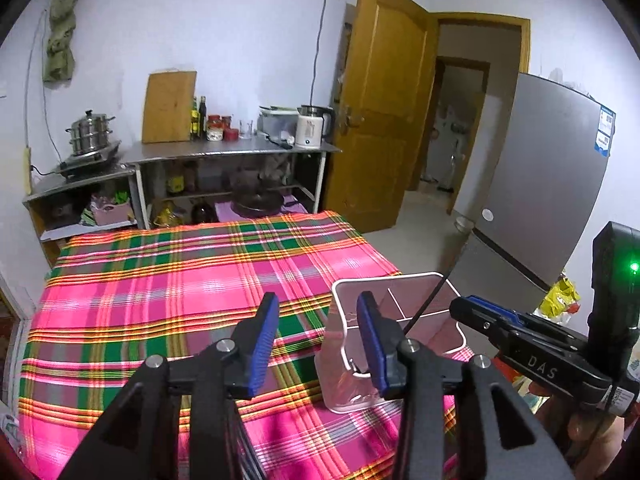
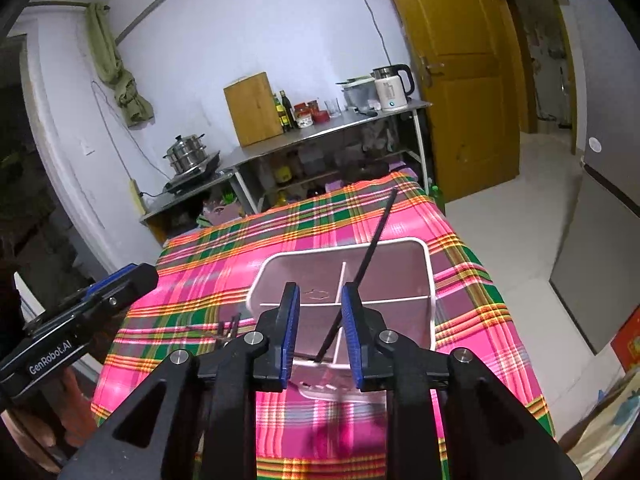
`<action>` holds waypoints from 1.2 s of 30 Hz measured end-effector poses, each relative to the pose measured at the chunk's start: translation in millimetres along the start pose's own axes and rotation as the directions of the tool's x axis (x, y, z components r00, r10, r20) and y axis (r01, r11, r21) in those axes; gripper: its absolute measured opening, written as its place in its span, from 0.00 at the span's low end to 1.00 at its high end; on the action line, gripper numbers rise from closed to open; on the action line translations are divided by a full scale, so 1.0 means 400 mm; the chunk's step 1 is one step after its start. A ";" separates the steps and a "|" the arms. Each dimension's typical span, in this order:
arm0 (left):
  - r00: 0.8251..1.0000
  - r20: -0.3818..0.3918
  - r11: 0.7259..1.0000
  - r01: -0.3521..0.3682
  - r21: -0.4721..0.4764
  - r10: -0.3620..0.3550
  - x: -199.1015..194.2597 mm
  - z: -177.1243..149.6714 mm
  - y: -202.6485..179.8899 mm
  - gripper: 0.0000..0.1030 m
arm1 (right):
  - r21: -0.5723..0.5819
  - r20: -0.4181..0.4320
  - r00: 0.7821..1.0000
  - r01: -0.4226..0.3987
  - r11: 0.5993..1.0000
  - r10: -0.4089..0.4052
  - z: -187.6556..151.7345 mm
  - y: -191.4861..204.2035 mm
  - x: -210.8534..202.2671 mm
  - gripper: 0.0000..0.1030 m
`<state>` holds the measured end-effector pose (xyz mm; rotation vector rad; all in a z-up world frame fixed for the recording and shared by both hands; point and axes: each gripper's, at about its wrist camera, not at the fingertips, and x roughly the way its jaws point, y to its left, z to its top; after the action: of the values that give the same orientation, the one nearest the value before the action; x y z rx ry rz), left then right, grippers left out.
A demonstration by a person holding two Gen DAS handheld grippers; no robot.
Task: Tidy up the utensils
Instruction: 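Open both tools to drop the utensils into the holder compartments, then grasp a light wooden chopstick with the left tool while the right tool grasps a black chopstick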
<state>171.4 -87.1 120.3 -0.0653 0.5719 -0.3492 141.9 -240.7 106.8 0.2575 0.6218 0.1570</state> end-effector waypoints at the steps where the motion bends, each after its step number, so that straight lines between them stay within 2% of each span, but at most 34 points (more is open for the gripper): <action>1: 1.000 0.008 1.000 -0.005 0.001 0.005 -0.011 -0.001 0.002 0.42 | -0.005 0.004 1.000 -0.006 1.000 0.006 -0.002 0.007 -0.008 0.22; 10: 0.998 0.044 0.999 -0.040 -0.012 0.040 -0.092 -0.029 0.020 0.42 | -0.066 0.025 0.998 -0.056 0.996 0.058 -0.023 0.074 -0.060 0.22; 23: 0.994 0.048 0.995 -0.094 -0.039 0.096 -0.151 -0.089 0.084 0.43 | -0.131 -0.006 0.992 -0.128 0.983 0.128 -0.069 0.162 -0.062 0.22; 28: 0.993 0.008 0.990 -0.116 -0.081 0.117 -0.146 -0.148 0.145 0.43 | -0.156 -0.051 0.988 -0.153 0.976 0.147 -0.105 0.196 -0.032 0.22; 36: 0.986 -0.107 0.975 -0.145 -0.168 0.129 -0.085 -0.255 0.243 0.43 | -0.180 -0.142 0.976 -0.188 0.965 0.164 -0.175 0.231 0.041 0.22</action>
<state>119.4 19.6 37.0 -0.1783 0.6978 -0.1674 107.0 -135.2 69.3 0.1151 0.7038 0.4058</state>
